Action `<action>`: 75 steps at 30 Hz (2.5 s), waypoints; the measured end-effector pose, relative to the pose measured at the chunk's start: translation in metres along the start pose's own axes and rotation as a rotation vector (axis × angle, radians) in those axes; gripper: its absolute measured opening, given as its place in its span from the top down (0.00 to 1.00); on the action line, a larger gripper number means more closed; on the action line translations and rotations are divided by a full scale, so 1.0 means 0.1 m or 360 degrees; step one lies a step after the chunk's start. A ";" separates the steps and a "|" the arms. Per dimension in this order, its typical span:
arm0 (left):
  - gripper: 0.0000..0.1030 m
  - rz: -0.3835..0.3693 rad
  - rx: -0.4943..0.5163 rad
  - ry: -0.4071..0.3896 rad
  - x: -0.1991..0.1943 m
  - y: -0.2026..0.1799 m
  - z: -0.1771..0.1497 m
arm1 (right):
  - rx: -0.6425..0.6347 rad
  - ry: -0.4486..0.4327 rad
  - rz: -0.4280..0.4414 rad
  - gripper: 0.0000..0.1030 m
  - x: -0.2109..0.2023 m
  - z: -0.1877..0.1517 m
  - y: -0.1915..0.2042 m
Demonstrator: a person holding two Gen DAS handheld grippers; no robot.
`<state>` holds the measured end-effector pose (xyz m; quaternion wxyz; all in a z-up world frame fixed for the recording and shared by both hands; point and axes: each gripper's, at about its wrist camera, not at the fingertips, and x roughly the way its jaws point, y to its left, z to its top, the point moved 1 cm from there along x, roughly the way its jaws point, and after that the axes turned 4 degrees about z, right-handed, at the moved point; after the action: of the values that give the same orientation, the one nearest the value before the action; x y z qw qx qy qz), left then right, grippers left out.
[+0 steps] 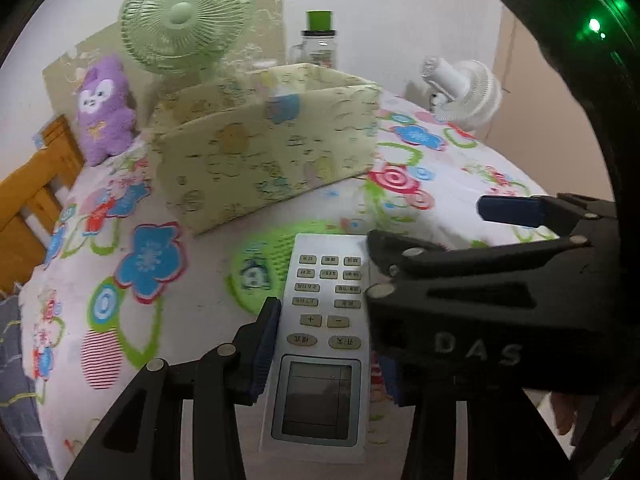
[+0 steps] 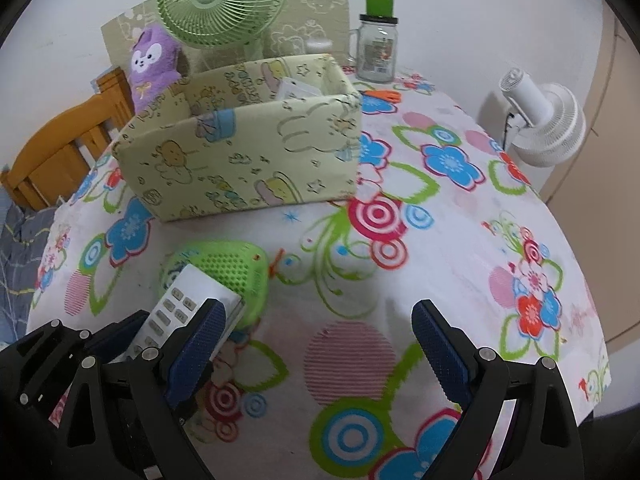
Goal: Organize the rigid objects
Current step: 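Grasp the white remote with the left gripper while the right grasps the green panda speaker, then lift and carry the remote with the left gripper while the right carries the speaker over the box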
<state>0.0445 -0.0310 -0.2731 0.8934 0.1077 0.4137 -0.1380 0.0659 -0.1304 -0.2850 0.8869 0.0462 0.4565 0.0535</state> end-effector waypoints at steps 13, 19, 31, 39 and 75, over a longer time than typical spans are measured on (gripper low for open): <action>0.55 0.0138 -0.0158 0.0069 0.13 0.42 -0.03 | -0.0046 0.0116 0.0108 0.07 0.37 0.17 0.36; 0.55 0.0144 -0.0143 0.0087 0.24 0.55 0.00 | -0.0046 0.0195 0.0100 0.07 0.56 0.18 0.49; 0.55 0.0159 -0.0137 0.0124 0.37 0.80 0.01 | -0.0069 0.0268 0.0063 0.04 0.79 0.22 0.76; 0.53 0.0182 -0.0170 0.0125 0.40 0.81 -0.02 | -0.0059 0.0210 -0.0060 0.03 0.85 0.19 0.79; 0.56 0.0101 -0.0177 -0.0021 -0.20 0.42 0.59 | 0.0022 0.0020 -0.0072 0.08 -0.08 0.58 0.37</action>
<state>0.0879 -0.0062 -0.2166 0.9047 0.0702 0.4111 -0.0871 0.1065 -0.0965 -0.2404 0.8846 0.0417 0.4635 0.0307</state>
